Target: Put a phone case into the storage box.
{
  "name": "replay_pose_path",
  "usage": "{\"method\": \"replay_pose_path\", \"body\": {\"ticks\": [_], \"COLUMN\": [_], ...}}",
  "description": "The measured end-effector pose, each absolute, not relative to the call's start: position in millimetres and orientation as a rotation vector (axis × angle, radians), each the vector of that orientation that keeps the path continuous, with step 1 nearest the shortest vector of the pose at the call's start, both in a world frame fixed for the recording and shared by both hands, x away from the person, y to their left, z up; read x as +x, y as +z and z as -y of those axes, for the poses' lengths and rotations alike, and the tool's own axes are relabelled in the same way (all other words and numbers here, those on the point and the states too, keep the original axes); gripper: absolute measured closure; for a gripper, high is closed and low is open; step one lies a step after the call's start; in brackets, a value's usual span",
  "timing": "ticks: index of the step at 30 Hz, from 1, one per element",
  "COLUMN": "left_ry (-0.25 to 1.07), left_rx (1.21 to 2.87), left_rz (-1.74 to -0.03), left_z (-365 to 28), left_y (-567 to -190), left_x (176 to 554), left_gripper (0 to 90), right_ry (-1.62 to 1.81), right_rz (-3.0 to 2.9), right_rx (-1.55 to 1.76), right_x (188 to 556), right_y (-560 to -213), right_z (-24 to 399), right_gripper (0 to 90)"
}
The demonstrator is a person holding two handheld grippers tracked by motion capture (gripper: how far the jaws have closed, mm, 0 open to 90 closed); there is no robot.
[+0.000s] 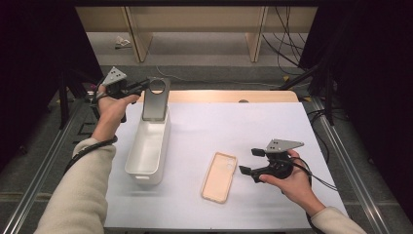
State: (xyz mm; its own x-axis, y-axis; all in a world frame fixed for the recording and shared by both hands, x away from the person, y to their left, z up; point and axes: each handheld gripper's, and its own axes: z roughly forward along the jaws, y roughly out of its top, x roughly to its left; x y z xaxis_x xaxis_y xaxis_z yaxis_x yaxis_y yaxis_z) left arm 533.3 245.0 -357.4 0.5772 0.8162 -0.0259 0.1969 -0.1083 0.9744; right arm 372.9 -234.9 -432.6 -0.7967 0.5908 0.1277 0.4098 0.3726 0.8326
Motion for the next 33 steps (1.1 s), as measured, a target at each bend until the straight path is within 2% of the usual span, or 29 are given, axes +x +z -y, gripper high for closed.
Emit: {"method": "replay_pose_path", "body": {"ticks": [33], "left_ry": [0.634], "left_rx": [1.676], "left_rz": [-0.938], "left_z": [-245.9], "left_y": [-385.0], "left_x": [541.1], "left_gripper": [81.3], "right_ry": [1.393], "right_rz": [-2.448], "right_rx": [0.891], "right_x": [373.3], "right_y": [-433.5], "right_z": [234.3], "right_gripper": [17.4]}}
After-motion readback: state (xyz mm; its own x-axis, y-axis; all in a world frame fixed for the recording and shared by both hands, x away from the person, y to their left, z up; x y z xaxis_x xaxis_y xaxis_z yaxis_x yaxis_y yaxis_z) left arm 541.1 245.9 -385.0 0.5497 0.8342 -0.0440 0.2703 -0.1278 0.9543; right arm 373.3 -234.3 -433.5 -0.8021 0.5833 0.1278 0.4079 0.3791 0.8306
